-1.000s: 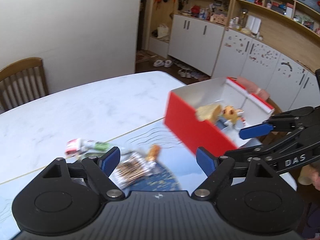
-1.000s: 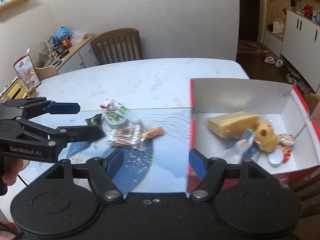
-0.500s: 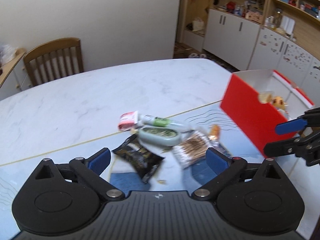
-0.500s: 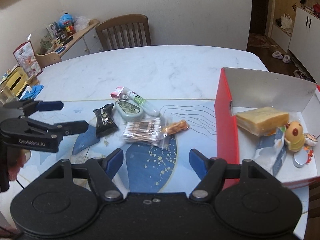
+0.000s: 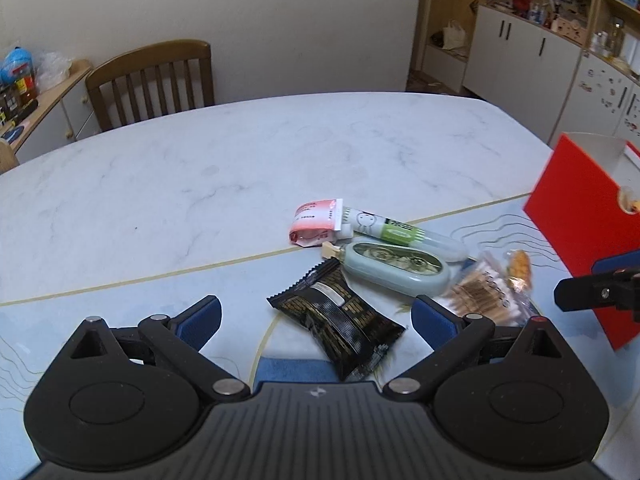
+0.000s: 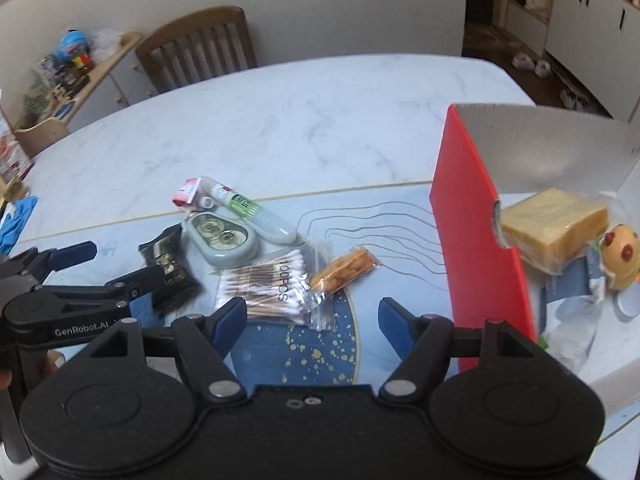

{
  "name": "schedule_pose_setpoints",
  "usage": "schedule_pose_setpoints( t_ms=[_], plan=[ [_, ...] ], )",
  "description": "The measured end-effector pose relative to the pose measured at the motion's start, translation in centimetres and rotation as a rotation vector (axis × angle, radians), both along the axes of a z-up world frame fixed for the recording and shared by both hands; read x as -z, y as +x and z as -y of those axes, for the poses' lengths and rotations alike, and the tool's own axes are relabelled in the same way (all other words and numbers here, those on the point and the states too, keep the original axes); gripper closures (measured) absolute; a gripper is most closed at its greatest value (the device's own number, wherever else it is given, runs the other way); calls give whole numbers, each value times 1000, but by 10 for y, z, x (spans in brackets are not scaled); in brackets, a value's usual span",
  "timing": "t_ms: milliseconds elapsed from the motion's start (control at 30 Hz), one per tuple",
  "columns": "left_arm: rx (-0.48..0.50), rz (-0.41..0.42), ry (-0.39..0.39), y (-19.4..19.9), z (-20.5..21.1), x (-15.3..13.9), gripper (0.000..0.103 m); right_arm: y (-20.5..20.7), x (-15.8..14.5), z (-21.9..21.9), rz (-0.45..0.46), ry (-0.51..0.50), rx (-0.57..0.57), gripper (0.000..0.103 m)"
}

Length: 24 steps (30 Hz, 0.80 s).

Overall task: Organize objects
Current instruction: 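Grasp the black snack packet with the left tool while the right tool grasps the orange snack stick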

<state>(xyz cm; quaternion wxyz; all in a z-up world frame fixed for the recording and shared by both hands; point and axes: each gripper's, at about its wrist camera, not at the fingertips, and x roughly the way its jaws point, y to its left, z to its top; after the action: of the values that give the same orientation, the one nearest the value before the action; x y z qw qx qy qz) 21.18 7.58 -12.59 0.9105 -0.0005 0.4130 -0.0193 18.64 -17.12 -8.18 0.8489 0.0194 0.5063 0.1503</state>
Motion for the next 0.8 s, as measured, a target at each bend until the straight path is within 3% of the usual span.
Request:
schedule_pose_setpoints(
  t_ms=[367, 500, 800],
  plan=[
    [-118, -39, 7, 23, 6, 21, 1, 32, 24, -12, -39, -40, 177, 31],
    [-149, -31, 31, 26, 7, 24, 1, 42, 30, -8, -44, -27, 264, 32],
    [-189, -60, 4, 29, 2, 36, 1, 57, 44, -3, -97, 7, 378, 37]
  ],
)
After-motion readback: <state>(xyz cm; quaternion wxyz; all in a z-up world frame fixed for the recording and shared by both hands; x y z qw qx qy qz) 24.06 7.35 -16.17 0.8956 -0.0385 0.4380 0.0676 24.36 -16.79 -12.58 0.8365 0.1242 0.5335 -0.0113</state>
